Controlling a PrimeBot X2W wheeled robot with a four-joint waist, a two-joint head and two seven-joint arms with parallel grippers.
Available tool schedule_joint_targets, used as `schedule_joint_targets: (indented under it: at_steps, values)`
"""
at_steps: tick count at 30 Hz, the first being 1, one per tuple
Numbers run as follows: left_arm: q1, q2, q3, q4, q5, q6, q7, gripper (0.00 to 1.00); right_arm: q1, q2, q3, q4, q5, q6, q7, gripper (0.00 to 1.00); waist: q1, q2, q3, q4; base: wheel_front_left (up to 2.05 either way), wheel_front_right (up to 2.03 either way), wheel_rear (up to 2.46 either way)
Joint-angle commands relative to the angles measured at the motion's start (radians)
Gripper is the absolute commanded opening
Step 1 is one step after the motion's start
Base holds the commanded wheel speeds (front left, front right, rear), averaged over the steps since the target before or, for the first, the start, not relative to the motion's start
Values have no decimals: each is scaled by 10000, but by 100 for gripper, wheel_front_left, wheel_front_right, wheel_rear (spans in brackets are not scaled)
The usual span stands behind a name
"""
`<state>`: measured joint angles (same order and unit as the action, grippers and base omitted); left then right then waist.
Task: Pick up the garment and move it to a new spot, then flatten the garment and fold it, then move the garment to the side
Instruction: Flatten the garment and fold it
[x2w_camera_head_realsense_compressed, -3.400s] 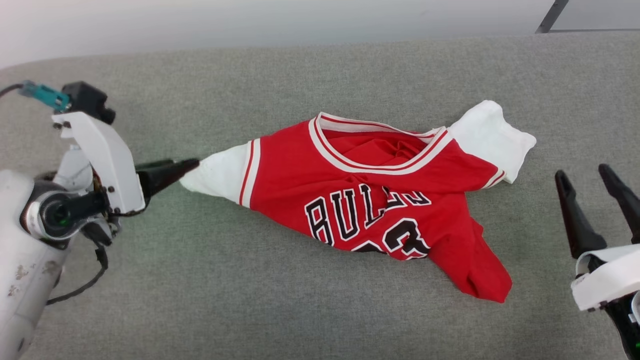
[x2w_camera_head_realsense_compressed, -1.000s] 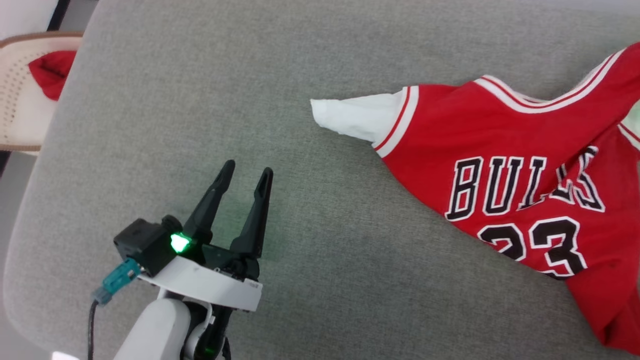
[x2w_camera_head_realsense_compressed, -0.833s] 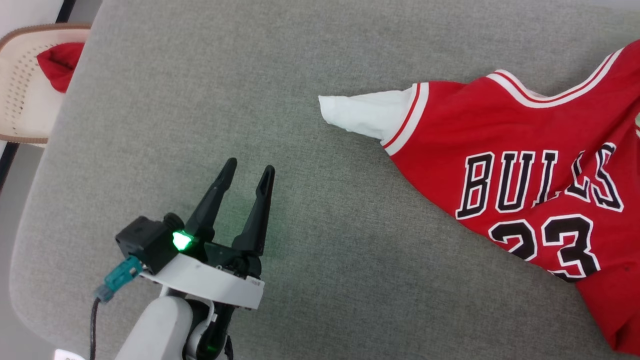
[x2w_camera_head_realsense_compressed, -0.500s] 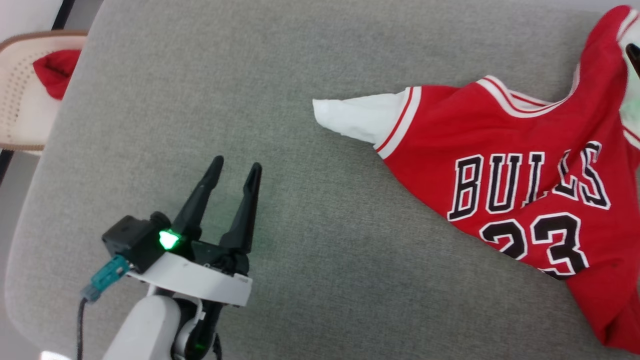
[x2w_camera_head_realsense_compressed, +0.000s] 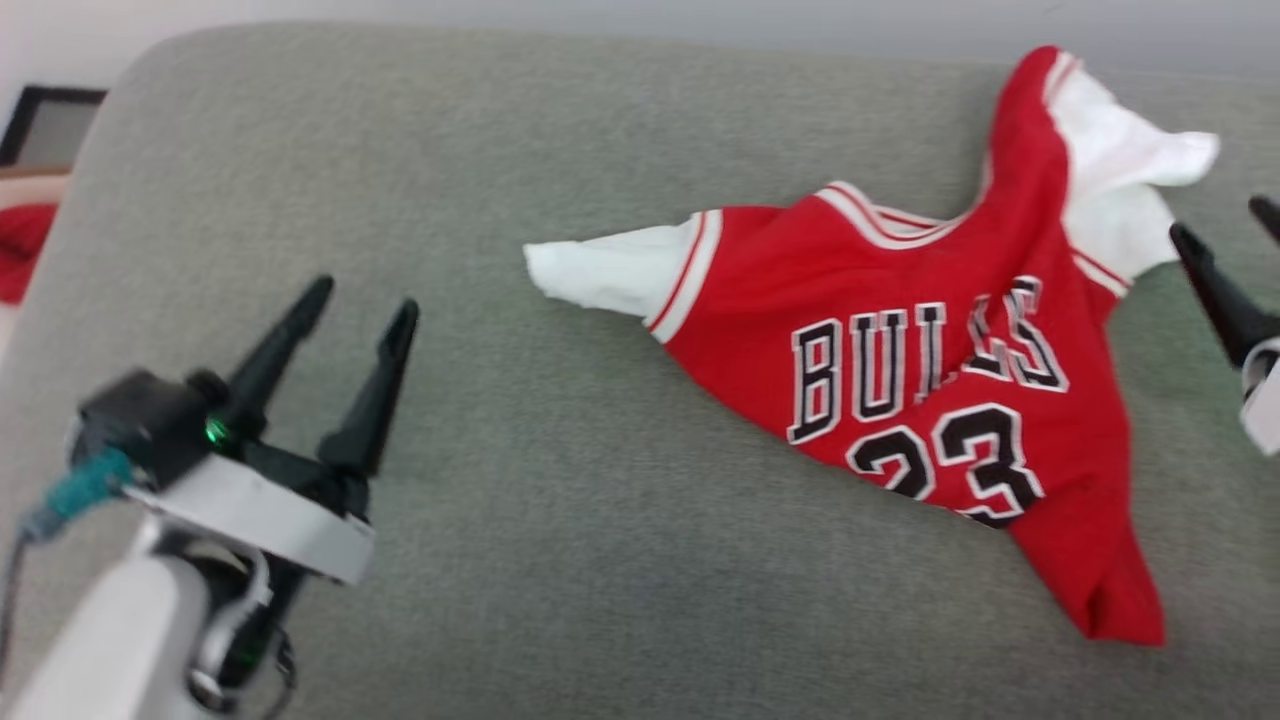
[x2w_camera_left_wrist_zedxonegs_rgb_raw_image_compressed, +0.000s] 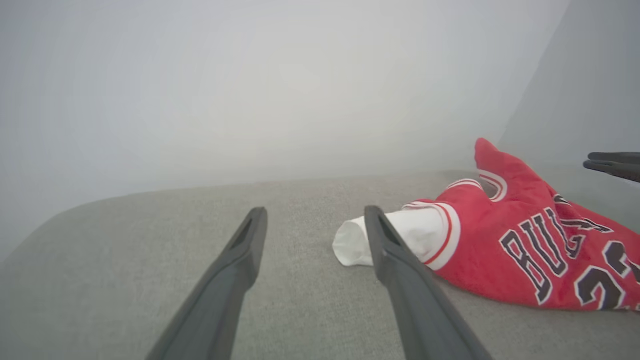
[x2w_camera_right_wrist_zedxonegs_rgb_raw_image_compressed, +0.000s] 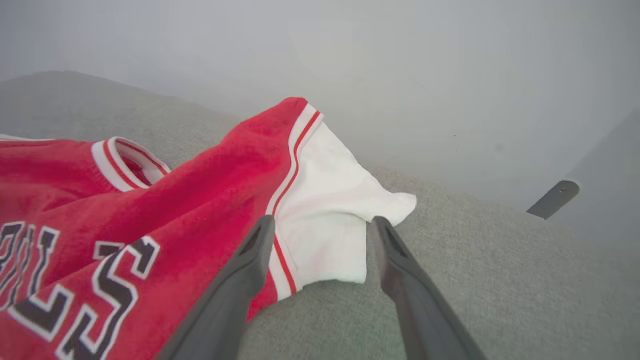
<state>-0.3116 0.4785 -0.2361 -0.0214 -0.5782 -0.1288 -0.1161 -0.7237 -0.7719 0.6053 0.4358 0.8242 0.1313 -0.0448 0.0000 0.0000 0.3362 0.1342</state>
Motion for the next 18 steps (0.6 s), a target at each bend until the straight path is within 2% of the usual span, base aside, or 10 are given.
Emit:
schedule_joint_targets:
  at_steps: [1,8,10,14,18]
  values:
    - [-283,349,32,-162,-100,-25,357,100,507,116,-300,-361,-100,-10,-182,100,0,0,-345,-660,0,0,0]
    - [-2001,1819,-863,-328,-1413,-27,2364,100,2435,702,-2048,-1939,-823,-8,-211,100,0,0,-289,-1472,0,0,0]
    - [-2355,2008,-1072,-237,-1652,-25,2653,100,2693,832,-2320,-2209,-923,-8,-128,100,0,0,-246,-1576,0,0,0]
    - [-3847,2561,-2216,175,-2547,-26,3844,100,3607,1330,-3459,-3270,-1548,-10,344,100,0,0,31,-1962,0,0,0]
    - [-5296,2819,-3382,935,-3378,-26,4965,100,4364,1975,-4501,-4399,-2134,-8,829,100,0,0,417,-2350,0,0,0]
